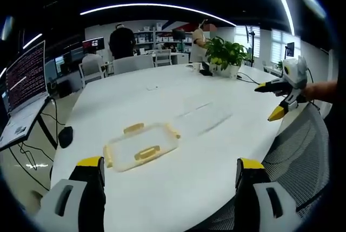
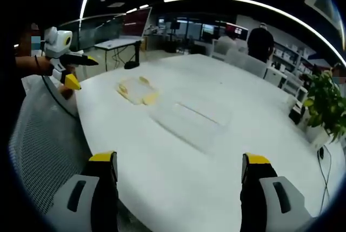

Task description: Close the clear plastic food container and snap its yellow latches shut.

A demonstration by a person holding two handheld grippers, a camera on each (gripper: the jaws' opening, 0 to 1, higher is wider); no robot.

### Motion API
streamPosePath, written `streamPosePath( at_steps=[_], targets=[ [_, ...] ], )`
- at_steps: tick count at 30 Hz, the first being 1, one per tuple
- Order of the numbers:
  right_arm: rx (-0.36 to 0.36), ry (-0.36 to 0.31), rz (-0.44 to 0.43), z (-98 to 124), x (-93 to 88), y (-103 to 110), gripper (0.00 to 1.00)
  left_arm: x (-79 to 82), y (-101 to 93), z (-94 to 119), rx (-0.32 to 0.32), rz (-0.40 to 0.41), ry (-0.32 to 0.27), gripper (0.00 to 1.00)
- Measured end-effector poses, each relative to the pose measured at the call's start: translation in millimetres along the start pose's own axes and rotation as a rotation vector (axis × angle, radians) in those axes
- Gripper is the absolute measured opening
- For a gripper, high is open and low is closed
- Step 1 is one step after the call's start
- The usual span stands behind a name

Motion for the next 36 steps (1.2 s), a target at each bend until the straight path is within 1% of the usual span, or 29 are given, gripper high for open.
streamPosePath(
  at_steps=[36],
  targets=[
    [0.001, -0.009, -0.01, 2.0, -3.5, 3.2, 0.95, 2.0, -2.8, 1.9, -0.006, -0.008, -0.005, 0.99]
  ],
)
Point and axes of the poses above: the point that each gripper's makers call its tool centre point, and the gripper's own axes: z roughly backward along the fingers, y roughly to its left, x roughly out of its top, the point moved 7 cm from there along z, roughly backward along the fingers, and after that the axes turned 1 degree about -y, right-handed, at the moved point
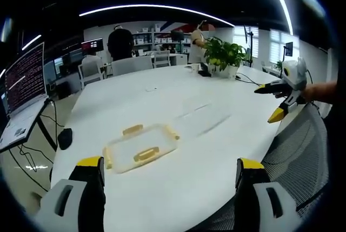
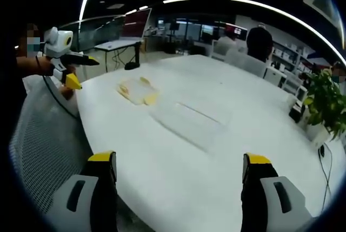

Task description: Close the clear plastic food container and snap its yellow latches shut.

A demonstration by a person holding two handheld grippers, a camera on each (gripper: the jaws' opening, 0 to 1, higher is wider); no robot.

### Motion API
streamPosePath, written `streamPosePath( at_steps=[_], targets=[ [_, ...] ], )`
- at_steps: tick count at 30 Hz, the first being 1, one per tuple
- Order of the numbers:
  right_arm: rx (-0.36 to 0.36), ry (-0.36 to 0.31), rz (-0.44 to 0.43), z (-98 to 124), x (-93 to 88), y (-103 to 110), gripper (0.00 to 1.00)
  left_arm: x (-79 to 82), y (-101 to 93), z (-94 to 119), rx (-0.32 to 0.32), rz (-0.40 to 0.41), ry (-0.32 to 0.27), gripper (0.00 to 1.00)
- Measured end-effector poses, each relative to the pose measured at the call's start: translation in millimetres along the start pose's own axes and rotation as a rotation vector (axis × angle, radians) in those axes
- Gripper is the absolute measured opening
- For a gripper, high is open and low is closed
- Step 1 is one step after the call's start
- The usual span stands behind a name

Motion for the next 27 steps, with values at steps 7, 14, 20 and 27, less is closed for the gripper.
streamPosePath(
  at_steps=[7, 14, 20, 27],
  targets=[
    [-0.002, -0.001, -0.002, 0.5, -1.0, -1.2, 0.95, 1.5, -0.4, -0.1, -0.002, -0.002, 0.001, 0.99],
    [0.0, -0.001, -0.002, 0.3, -1.7, -1.2, 0.93, 0.7, -0.3, -0.7, -0.003, -0.001, 0.002, 0.99],
    [0.023, 0.003, 0.002, 0.6, 0.3, -1.4, 0.92, -1.8, -0.1, -1.9, -0.027, -0.012, 0.021, 0.99],
    [0.063, 0.027, 0.025, 0.8, 3.5, -3.6, 0.89, 0.1, -0.6, -2.5, -0.043, -0.019, 0.028, 0.99]
  ],
)
Point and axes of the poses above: the point that each gripper's makers call its tool centre point, and the gripper's own axes: z roughly backward along the fingers, y roughly to its left, x roughly out of its top, the point moved 7 cm from there along z, roughly backward along the fingers, and after that the axes turned 1 degree about -y, right-handed, at the moved point
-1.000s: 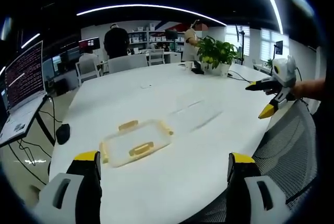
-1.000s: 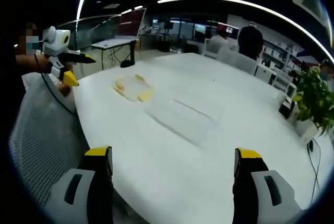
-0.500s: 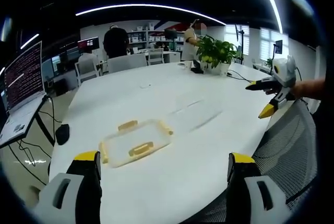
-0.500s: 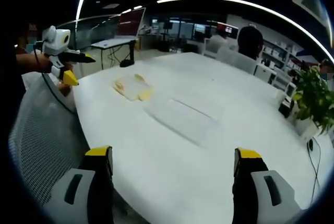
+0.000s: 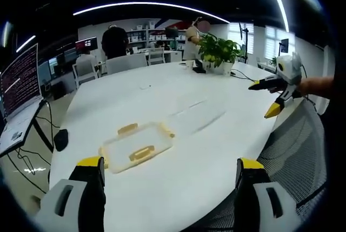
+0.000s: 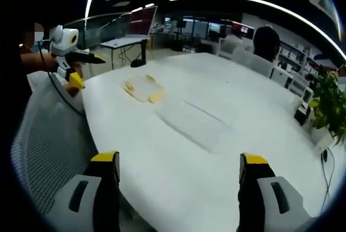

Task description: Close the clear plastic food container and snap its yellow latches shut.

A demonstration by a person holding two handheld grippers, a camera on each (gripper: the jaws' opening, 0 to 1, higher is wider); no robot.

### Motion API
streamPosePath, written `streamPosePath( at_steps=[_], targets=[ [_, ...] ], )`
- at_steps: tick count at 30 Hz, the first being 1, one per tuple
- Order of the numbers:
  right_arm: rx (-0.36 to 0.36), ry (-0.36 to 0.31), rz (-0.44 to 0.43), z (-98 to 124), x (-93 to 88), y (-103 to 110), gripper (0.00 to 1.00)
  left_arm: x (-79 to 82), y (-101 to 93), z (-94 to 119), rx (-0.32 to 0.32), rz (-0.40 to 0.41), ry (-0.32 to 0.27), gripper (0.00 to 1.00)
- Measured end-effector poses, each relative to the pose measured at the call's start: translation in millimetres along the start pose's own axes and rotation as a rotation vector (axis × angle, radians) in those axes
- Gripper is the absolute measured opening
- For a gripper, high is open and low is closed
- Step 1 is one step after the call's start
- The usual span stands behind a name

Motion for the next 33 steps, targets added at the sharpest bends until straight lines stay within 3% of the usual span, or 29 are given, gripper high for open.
streamPosePath(
  at_steps=[10, 33],
  targets=[
    [0.057, 0.037, 0.049, -3, 8.7, -5, 0.88, 2.8, 6.1, 2, -0.052, -0.037, 0.022, 0.97],
    [0.234, 0.096, 0.158, -26, 34.8, -10, 0.75, 6.9, 45.7, 4, -0.119, -0.144, 0.099, 0.87]
  ],
)
Point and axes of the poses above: the point that each gripper's makers call its tool centre point, and the gripper's own axes: z roughly backward along the fingers, y roughly to its left, x roughly out of its top, the point moved 7 cm from there along z, roughly backward along the fingers, and after that the axes turned 1 degree about -y, right-handed, at the moved point
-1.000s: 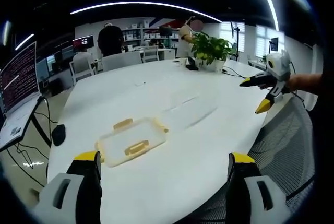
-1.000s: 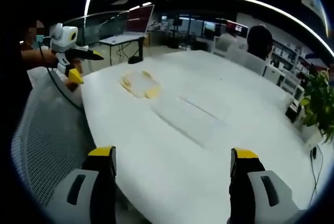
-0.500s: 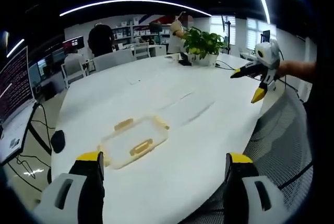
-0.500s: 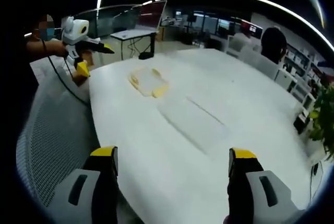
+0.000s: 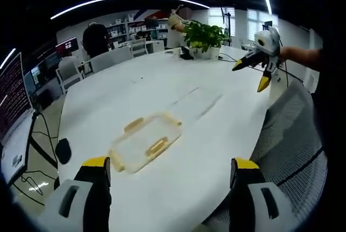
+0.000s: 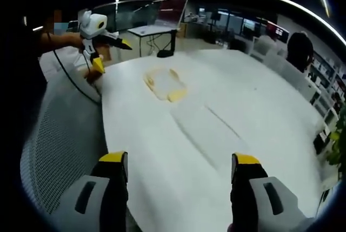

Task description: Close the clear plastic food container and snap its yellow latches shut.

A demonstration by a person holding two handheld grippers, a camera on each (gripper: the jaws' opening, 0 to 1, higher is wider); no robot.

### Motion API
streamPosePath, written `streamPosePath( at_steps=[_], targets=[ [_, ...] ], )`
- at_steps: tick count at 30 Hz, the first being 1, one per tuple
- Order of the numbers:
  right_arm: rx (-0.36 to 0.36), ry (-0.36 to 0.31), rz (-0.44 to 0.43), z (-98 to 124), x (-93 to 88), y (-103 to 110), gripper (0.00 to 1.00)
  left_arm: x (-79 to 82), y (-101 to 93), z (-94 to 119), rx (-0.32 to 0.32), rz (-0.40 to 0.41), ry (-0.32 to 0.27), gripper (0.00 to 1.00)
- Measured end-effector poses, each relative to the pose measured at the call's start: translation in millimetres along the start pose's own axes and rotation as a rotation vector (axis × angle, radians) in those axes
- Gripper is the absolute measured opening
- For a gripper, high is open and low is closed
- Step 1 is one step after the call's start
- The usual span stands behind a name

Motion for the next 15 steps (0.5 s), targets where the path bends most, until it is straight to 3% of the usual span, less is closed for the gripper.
streamPosePath(
  at_steps=[15],
  targets=[
    [0.093, 0.019, 0.104, -20, 26.1, -12, 0.69, 0.0, 27.2, -1, -0.044, -0.093, 0.058, 0.79]
  ],
)
Point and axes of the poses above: the point that each gripper's makers call its tool centre point, and the gripper's own axes: z roughly backward along the fingers, y roughly to its left, x roughly out of its top, the point moved 7 cm from there along z, roughly backward along the fingers, and after that the axes turned 1 degree about -y, right-handed, at the moved point
